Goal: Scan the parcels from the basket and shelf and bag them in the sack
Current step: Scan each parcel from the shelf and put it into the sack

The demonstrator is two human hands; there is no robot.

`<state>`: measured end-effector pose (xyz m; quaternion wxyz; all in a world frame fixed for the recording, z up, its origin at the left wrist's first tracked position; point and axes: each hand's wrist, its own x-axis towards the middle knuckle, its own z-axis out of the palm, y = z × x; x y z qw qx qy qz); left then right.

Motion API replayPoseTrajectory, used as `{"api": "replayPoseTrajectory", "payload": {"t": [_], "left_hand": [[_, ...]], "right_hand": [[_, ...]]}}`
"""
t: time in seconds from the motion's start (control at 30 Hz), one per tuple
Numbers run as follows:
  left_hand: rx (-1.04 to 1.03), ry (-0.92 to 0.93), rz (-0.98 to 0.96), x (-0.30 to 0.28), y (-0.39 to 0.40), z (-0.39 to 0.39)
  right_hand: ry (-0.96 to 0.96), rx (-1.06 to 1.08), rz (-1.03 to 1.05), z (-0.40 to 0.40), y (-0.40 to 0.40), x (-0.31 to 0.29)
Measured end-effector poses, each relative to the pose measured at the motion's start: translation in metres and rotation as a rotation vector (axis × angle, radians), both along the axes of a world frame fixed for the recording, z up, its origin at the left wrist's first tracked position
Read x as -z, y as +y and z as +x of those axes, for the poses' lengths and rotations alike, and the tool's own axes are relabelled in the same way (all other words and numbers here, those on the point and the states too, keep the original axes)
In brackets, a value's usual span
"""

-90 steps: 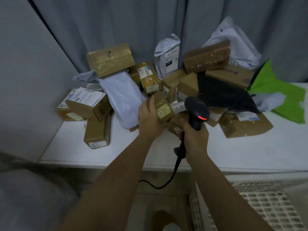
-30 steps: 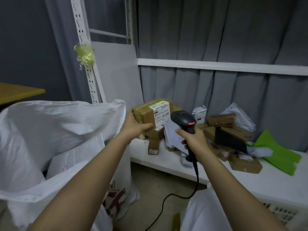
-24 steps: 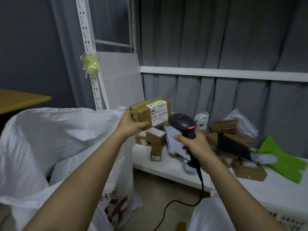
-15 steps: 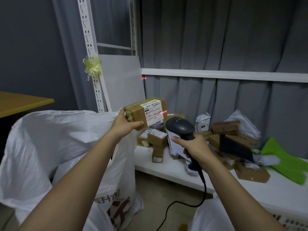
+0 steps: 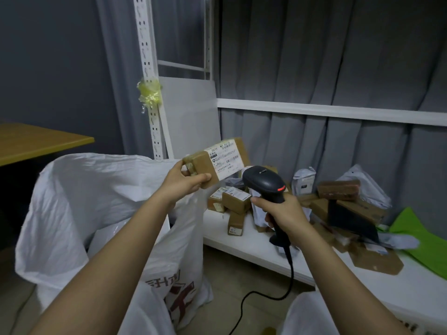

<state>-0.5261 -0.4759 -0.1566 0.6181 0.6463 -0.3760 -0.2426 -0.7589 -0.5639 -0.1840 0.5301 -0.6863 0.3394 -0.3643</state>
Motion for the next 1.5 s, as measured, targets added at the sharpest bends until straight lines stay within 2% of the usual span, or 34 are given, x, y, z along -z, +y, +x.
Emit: {"api": "replayPoseTrajectory", "payload": {"t": [0.07,0.13,0.23,0.27,0.33,0.4,0.47,0.53,0.57,0.8,0.93,1.0,1.07,1.2,1.3,1.37,1.5], "left_hand": [[0.001,0.108,-0.074,0.001,0.015,0.003],[-0.095,0.131,-0.150,0.004,0.033,0.014],[-0.334,0.058,-0.194,0.016,0.062,0.043],[-0.430,-0.007,-0.164,0.021,0.072,0.053],[-0.626,-0.142,0.011,0.030,0.089,0.072],[-0.754,-0.168,0.213,0.045,0.098,0.091],[-0.680,-0.162,0.403,0.060,0.101,0.107],[-0.461,-0.222,0.607,0.068,0.100,0.113],[-0.393,-0.245,0.609,0.066,0.095,0.112],[-0.259,-0.523,0.130,0.041,0.001,0.042],[-0.253,-0.584,-0.090,0.044,-0.063,-0.021],[-0.158,-0.562,-0.119,0.065,-0.104,-0.046],[-0.035,-0.509,-0.069,0.093,-0.143,-0.068],[0.078,-0.321,0.196,0.179,-0.223,-0.081],[0.095,-0.271,0.396,0.242,-0.268,-0.076],[0.128,-0.323,0.476,0.277,-0.294,-0.075],[0.249,-0.763,0.437,0.327,-0.338,-0.074]], "right_hand": [[-0.070,-0.020,0.007,0.008,0.005,-0.001],[-0.102,-0.032,0.010,0.023,0.009,-0.003],[-0.102,-0.034,0.053,0.057,0.012,-0.002],[-0.104,-0.032,0.081,0.069,0.012,0.000],[-0.113,-0.038,0.152,0.091,0.012,0.007],[-0.122,-0.036,0.212,0.104,0.009,0.016],[-0.099,-0.034,0.246,0.109,0.005,0.024],[-0.063,-0.034,0.258,0.104,-0.003,0.035],[-0.050,-0.027,0.250,0.098,-0.009,0.041],[-0.028,0.148,0.316,0.041,-0.072,0.088],[-0.096,0.328,0.415,0.021,-0.104,0.121],[-0.122,0.405,0.468,0.011,-0.124,0.141],[-0.149,0.450,0.512,0.003,-0.142,0.160],[-0.157,0.553,0.549,-0.007,-0.181,0.200],[-0.142,0.589,0.571,-0.007,-0.211,0.220],[-0.149,0.630,0.594,-0.007,-0.230,0.230],[-0.135,0.704,0.606,-0.007,-0.254,0.248]]}}
